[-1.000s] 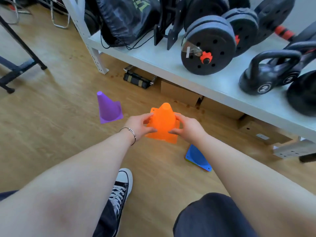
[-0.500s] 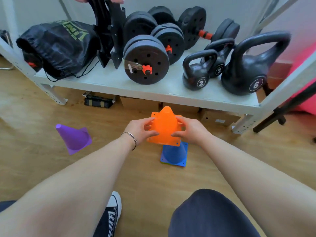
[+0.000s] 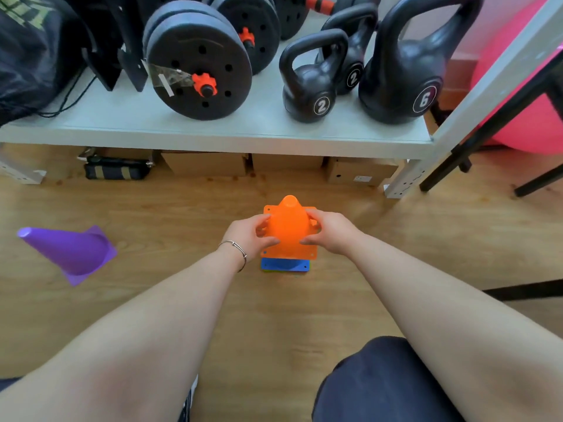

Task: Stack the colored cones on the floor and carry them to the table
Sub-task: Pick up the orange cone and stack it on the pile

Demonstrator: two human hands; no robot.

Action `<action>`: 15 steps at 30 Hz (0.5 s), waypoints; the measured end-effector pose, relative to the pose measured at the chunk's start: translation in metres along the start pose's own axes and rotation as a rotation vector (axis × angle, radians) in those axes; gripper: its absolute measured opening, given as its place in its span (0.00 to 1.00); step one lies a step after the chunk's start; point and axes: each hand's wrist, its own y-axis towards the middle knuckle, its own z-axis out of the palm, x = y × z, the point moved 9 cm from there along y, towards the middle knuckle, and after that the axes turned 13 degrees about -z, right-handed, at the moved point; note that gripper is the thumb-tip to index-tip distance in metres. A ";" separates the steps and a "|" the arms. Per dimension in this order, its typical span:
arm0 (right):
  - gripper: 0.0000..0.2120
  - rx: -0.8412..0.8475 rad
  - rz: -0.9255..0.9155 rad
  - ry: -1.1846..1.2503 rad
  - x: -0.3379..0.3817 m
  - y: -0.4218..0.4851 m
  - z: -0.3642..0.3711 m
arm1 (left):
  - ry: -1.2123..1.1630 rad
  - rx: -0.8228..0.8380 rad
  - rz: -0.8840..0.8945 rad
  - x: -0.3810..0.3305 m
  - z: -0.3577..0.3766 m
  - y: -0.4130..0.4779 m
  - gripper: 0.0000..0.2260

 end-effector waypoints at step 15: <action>0.40 0.051 0.147 0.049 -0.036 0.017 0.046 | 0.150 0.112 -0.074 0.019 0.044 0.036 0.36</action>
